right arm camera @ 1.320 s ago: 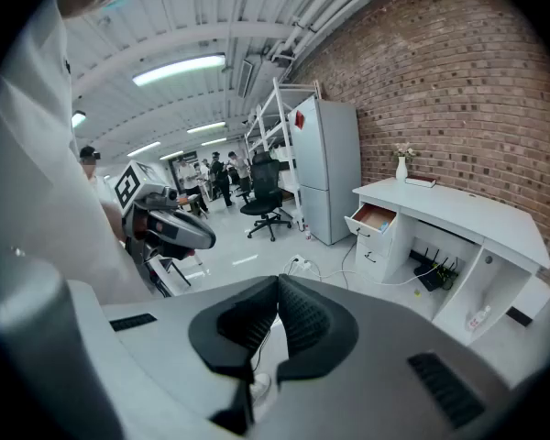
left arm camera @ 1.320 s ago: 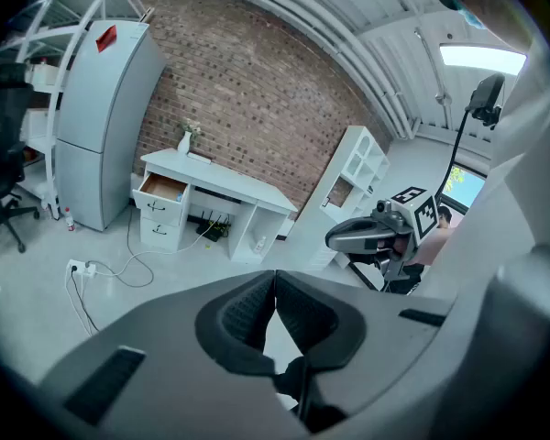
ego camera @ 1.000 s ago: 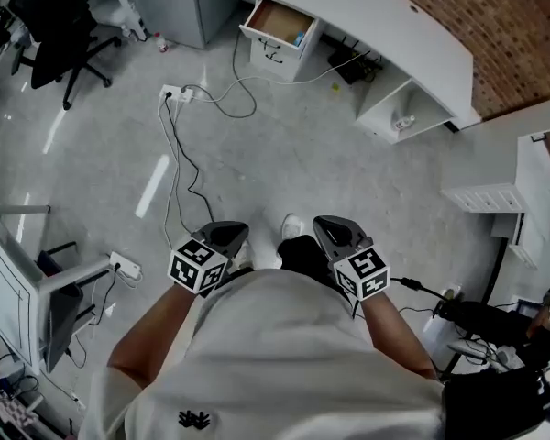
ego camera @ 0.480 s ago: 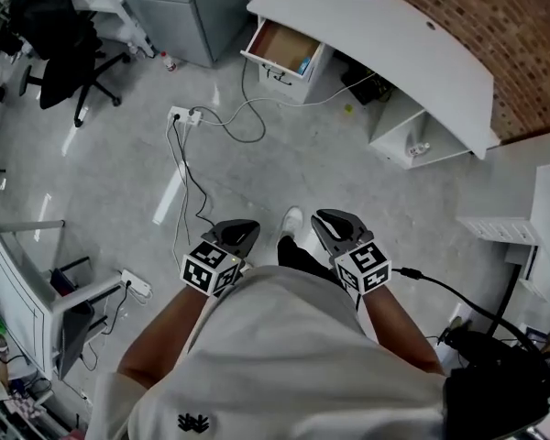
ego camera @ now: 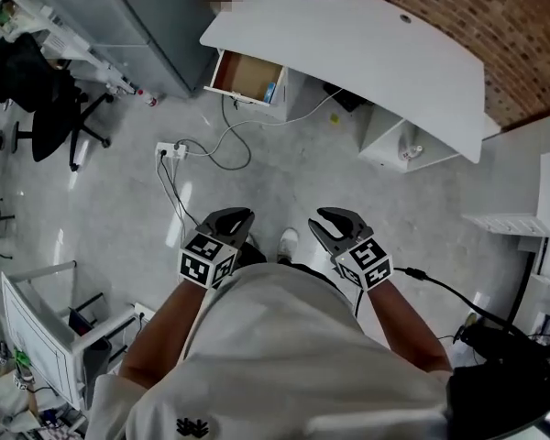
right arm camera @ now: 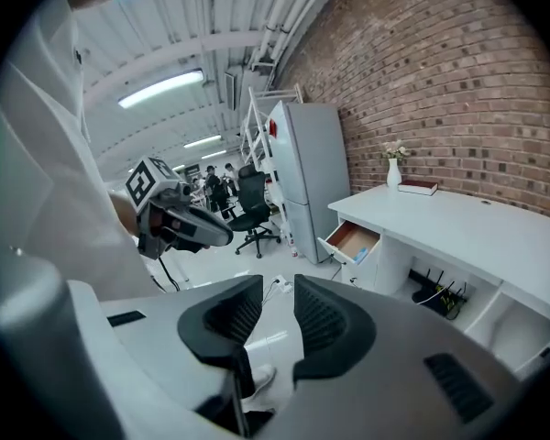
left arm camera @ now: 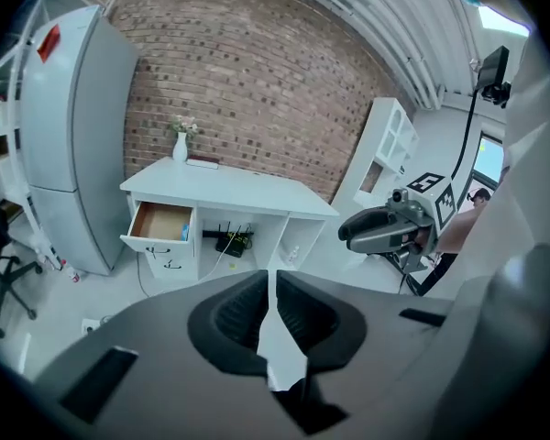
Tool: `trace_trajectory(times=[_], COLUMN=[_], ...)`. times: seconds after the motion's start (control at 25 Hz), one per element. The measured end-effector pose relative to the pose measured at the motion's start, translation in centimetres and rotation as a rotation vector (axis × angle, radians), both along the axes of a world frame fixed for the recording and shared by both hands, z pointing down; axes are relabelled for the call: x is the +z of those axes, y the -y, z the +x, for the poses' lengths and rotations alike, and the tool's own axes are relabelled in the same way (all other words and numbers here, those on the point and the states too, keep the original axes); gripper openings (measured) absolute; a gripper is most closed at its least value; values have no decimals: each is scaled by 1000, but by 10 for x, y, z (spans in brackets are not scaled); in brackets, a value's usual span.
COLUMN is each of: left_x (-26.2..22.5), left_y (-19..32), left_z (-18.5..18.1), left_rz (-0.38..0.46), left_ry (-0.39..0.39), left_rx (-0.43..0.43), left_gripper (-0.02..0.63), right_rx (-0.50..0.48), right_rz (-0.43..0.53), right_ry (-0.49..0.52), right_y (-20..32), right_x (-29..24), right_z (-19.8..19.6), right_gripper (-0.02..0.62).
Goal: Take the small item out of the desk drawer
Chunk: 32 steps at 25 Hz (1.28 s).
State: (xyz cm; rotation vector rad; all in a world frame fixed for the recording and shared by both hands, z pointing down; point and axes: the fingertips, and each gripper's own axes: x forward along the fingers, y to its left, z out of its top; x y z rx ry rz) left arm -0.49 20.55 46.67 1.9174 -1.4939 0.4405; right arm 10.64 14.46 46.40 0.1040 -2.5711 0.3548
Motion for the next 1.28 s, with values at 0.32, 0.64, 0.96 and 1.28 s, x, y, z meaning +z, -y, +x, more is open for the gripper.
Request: trace_trajectory(times=[0.32, 0.64, 0.96, 1.28], left_x=[34, 103, 191, 278], left_y=[119, 248, 361, 439], left_z=[-29, -130, -230, -273], left_rz=[-36, -131, -239, -354], left_ry=[39, 45, 92, 107], left_rx=[98, 125, 92, 54], left_gripper=[45, 107, 117, 122], right_rx=[195, 449, 596, 746], right_rz=[-38, -32, -77, -116], right_ry=[-20, -83, -154, -239], right_y=[83, 173, 235, 269], right_x=[14, 10, 25, 34], right_z=[16, -17, -72, -83], right_gripper=[126, 119, 115, 110])
